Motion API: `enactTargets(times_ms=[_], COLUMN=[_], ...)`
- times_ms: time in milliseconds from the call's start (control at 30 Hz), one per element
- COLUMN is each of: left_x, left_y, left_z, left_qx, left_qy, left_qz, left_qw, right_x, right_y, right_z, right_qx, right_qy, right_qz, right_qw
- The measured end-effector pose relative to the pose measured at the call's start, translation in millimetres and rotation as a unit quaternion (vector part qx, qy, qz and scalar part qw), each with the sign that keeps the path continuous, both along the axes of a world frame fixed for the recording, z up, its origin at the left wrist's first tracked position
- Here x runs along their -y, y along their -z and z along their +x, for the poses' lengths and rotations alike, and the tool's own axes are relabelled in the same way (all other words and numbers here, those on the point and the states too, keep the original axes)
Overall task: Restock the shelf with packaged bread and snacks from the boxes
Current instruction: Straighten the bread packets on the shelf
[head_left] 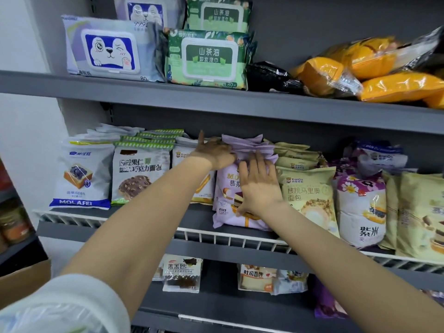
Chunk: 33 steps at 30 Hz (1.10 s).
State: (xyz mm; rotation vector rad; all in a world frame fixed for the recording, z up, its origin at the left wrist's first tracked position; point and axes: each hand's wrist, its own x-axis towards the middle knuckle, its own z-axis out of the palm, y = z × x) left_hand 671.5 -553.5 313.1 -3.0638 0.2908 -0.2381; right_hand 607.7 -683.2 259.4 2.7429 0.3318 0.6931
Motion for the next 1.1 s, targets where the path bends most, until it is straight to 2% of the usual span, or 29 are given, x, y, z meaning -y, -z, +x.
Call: enactTargets(times_ms=[167,233,333,400,467,567,633,733,833,933,1100], left_x=[0,1,3,5,5,10,19,40,61,73,78], left_y=[1,6,18,26,30,36,38,36,35,42,51], left_z=[-2,-4,-23,-42,-60,-83,-95,-105,-105,-96,-83], left_qx=[-0.014,0.005,0.085,0.123,0.163,0.217,0.216,0.178,0.143,0.107,0.095], left_qy=[-0.006,-0.005,0.028,0.066,0.09,0.129,0.175,0.202,0.15,0.09,0.056], left_qz=[-0.037,-0.106,-0.238,-0.274,-0.252,-0.199,-0.174,-0.113,-0.041,0.049,0.067], left_qw=[0.999,0.994,0.967,0.952,0.95,0.947,0.945,0.956,0.977,0.989,0.992], right_x=[3,3,2,4,9,26,47,81,103,111,108], right_y=[8,10,4,0,-5,-11,-16,-26,-27,-14,1], right_z=[9,7,-3,-10,-17,-34,-45,-55,-57,-47,-34], right_qx=[0.054,0.056,0.005,-0.036,-0.068,-0.05,-0.048,-0.086,-0.152,-0.172,-0.1], right_qy=[-0.056,-0.054,-0.033,-0.038,-0.035,-0.041,-0.03,0.012,0.045,0.035,0.006], right_qz=[0.035,0.049,0.049,0.05,0.072,0.123,0.141,0.115,0.048,0.02,0.034], right_qw=[0.996,0.996,0.998,0.997,0.994,0.99,0.988,0.99,0.986,0.984,0.994])
